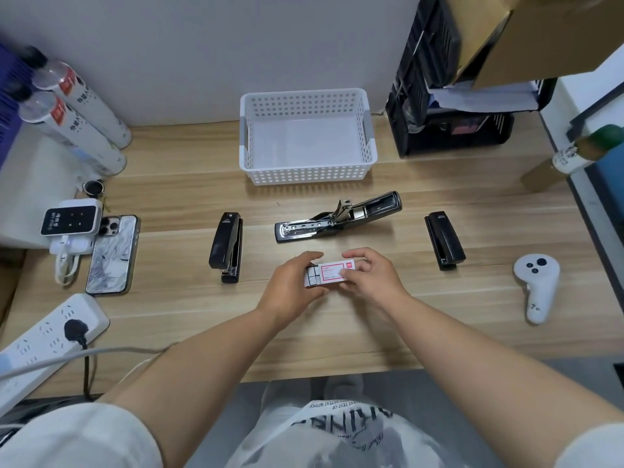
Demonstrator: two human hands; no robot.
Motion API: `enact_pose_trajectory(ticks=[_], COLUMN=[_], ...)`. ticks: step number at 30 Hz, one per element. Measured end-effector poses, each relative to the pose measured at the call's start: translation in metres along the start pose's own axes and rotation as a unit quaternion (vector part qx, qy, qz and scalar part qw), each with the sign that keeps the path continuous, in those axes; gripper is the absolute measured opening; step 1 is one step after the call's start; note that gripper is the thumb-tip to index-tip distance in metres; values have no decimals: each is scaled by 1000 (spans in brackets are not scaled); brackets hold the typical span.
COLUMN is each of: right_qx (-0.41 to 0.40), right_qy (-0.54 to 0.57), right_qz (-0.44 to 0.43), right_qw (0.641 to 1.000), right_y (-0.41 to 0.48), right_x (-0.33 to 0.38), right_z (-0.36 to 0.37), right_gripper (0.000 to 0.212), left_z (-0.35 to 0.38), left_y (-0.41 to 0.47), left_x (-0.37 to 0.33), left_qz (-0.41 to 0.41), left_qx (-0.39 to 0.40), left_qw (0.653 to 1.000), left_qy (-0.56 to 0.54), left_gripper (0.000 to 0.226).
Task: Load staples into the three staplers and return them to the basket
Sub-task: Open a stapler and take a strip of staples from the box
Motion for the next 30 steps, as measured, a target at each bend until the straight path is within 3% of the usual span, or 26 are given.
enact_pose_trajectory(ticks=[5, 12, 16, 19, 23, 26, 30], right_qx=[-25, -110, -126, -145, -37, 39, 63], right_qy=[-11, -140, -367, -501, -538, -558, -578], right_qz=[13, 26, -8, -37, -163, -156, -143], right_qw=[1000, 984, 922, 853, 826, 814, 801], right_y=[-2, -1, -2, -8, -10, -2, 7], right_x=[-6, -9, 9, 22, 37, 30, 21], right_z=[-14, -50, -49, -31, 22, 52, 67], right_gripper=[22, 27, 24, 24, 19, 23, 22], left_z=[-6, -16, -19, -21, -21, -22, -23], left_y=[-4, -6, -11, -13, -12, -10, -8], left_x=[11, 34, 38, 37, 35, 32, 33], left_qz=[1, -27, -43, -46, -36, -11, 4], left_qx=[-3, -35, -39, -53, -53, -52, -35], left_qw=[999, 997, 996, 993, 992, 993, 994], left_qy=[46, 69, 74, 93, 105, 101, 103], left_gripper=[30, 38, 36, 35, 42, 41, 30])
Point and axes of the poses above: each hand's wrist, its own y-axis towards the middle knuckle, its own z-axis out of the palm, x = y × z, the point moved 6 cm from there along y, towards the middle knuckle, and after that the axes turned 12 degrees about x, right-handed, at the moved point
